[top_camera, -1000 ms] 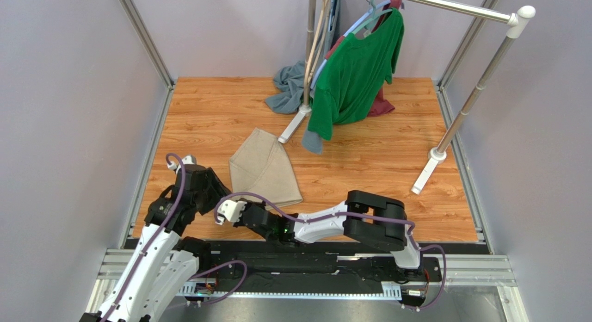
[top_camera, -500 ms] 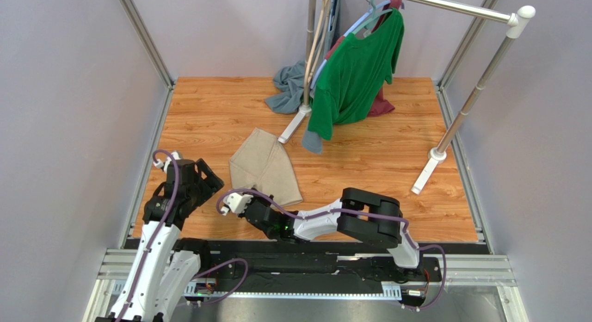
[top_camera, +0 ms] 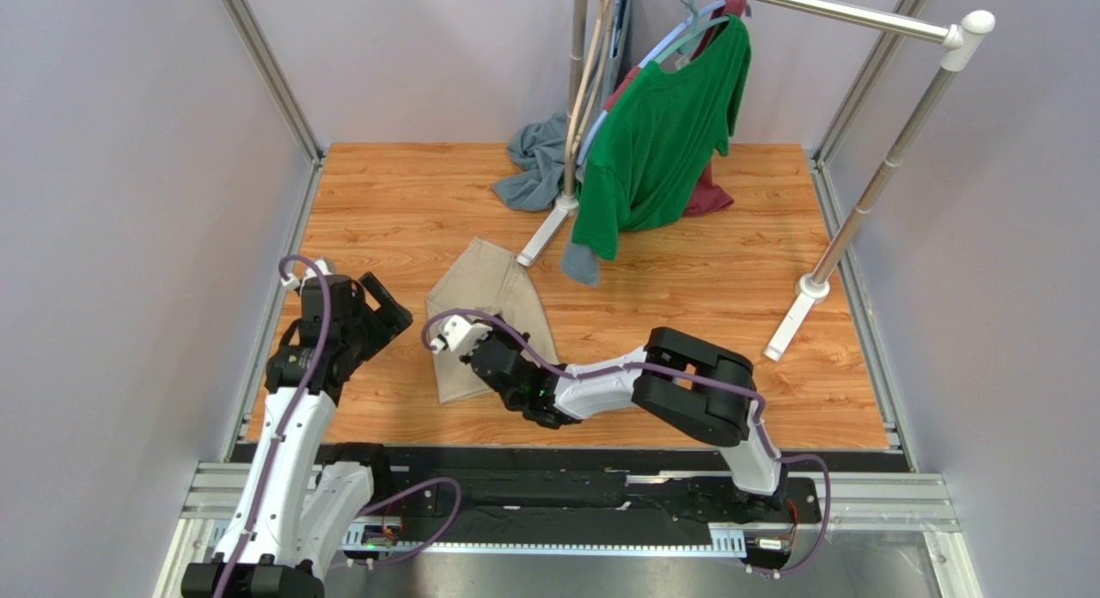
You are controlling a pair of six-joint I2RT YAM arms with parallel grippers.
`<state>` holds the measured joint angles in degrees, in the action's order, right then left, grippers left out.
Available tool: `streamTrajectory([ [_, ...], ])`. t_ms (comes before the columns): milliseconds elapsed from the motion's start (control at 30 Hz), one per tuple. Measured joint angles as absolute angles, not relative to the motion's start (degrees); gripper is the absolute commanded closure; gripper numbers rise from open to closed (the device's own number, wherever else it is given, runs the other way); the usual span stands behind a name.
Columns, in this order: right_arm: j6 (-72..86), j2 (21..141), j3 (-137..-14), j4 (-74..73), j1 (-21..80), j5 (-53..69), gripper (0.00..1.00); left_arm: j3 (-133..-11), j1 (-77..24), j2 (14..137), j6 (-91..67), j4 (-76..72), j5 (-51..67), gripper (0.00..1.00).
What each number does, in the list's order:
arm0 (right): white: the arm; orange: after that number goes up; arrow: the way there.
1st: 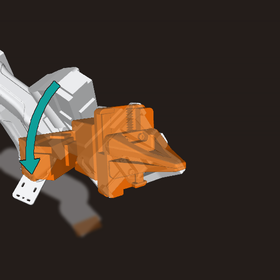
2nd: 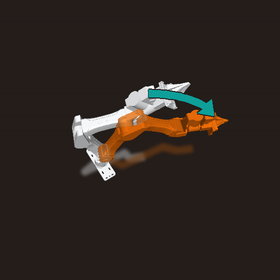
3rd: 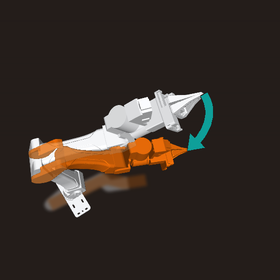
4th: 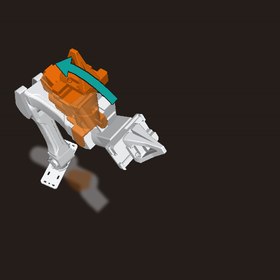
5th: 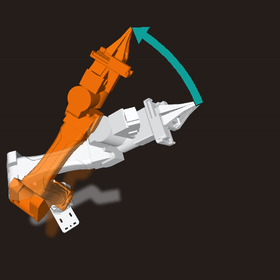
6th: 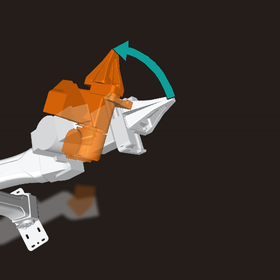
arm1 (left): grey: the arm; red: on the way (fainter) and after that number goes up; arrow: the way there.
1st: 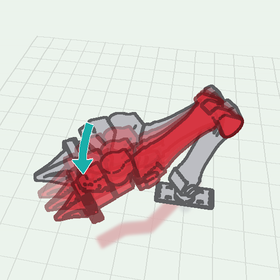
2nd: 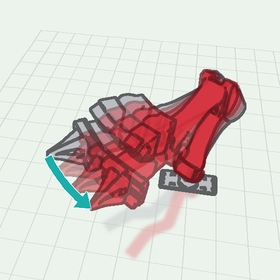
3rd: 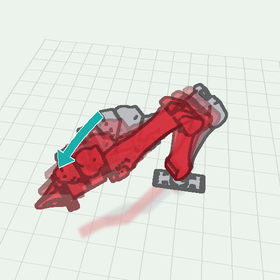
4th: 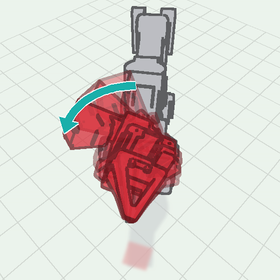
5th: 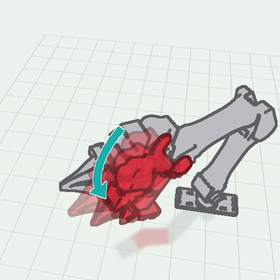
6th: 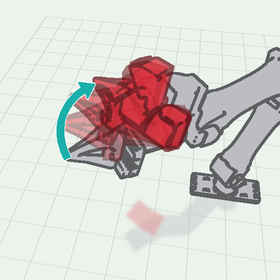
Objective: Fold the napkin, place the utensils inside, and roll it up
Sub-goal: Fold the napkin
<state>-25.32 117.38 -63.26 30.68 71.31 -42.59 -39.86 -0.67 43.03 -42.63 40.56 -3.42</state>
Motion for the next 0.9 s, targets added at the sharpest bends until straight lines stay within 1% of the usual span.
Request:
streamTrajectory([
  [400,-25.3,114.9,-63.3,29.8,68.1,-50.2,1.00,-40.2,0.9,45.3,-40.1,37.8,-1.9,0.10],
  [700,-24.3,108.2,-61.6,29.3,63.5,-55.0,1.00,-40.2,1.3,46.9,-38.6,36.1,-1.4,0.09],
  [900,-22.2,107.7,-61.2,27.2,63.4,-55.9,1.00,-40.2,1.7,47.7,-37.7,34.9,-1.3,0.09],
])
